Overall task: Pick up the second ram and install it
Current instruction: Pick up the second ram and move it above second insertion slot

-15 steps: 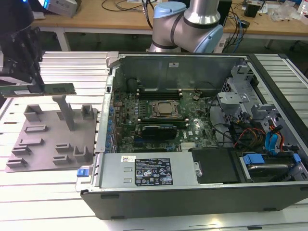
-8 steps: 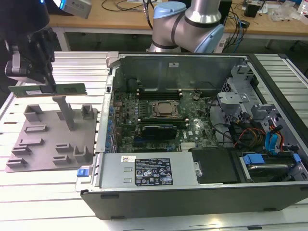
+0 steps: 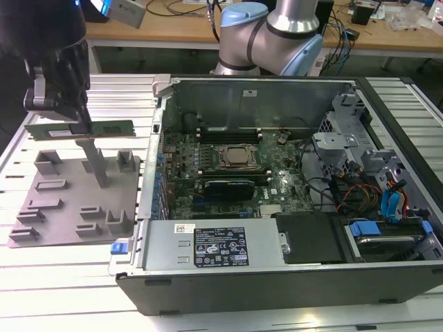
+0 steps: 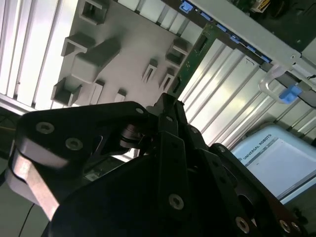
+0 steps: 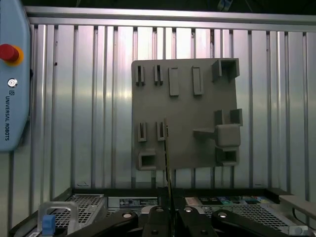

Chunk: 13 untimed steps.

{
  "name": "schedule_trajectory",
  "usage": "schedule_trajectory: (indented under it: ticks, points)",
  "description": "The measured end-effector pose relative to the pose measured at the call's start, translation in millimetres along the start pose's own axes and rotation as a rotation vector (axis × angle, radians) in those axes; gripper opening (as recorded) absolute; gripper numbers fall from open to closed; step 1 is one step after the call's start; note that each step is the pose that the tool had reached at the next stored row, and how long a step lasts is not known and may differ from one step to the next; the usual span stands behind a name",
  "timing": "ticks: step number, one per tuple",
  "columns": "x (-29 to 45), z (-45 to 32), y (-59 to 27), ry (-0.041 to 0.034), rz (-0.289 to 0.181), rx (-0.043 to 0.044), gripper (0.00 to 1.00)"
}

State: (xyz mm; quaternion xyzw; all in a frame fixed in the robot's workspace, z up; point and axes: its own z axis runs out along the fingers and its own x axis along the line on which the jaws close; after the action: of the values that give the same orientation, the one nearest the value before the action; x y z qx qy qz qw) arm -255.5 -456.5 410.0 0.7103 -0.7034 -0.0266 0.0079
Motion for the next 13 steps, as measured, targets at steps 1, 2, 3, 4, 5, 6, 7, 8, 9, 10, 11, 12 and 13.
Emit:
schedule_trajectory:
  ticks: [1, 2, 3, 4, 5, 6, 7, 8, 9, 10, 11, 12, 13]
  points:
    - [0.0, 0.1, -1.1, 0.0000, 0.000, -0.0001, 0.11]
    - [0.0, 0.0, -3.1, 0.0000, 0.000, -0.0006, 0.11]
    - [-0.1, -0.1, -6.7, 0.0000, 0.000, -0.0011, 0.11]
    - [0.0, -0.1, -9.0, 0.0000, 0.000, -0.0011, 0.11]
    - [0.0, -0.2, -10.6, 0.0000, 0.000, -0.0011, 0.11]
    - [0.0, -0.3, -13.2, 0.0000, 0.000, -0.0011, 0.11]
    - [0.1, -0.3, -16.8, 0.0000, 0.000, -0.0011, 0.11]
    - [0.1, -0.4, -20.4, 0.0000, 0.000, -0.0010, 0.11]
    - [0.1, -0.5, -23.2, 0.0000, 0.000, -0.0011, 0.11]
    - [0.1, -0.7, -26.2, 0.0000, 0.000, -0.0011, 0.11]
    - [0.2, -0.8, -28.0, 0.0000, 0.000, -0.0010, 0.11]
    - [0.2, -0.9, -29.7, 0.0001, 0.000, -0.0011, 0.11]
    - [0.2, -1.1, -34.2, 0.0000, 0.000, -0.0011, 0.11]
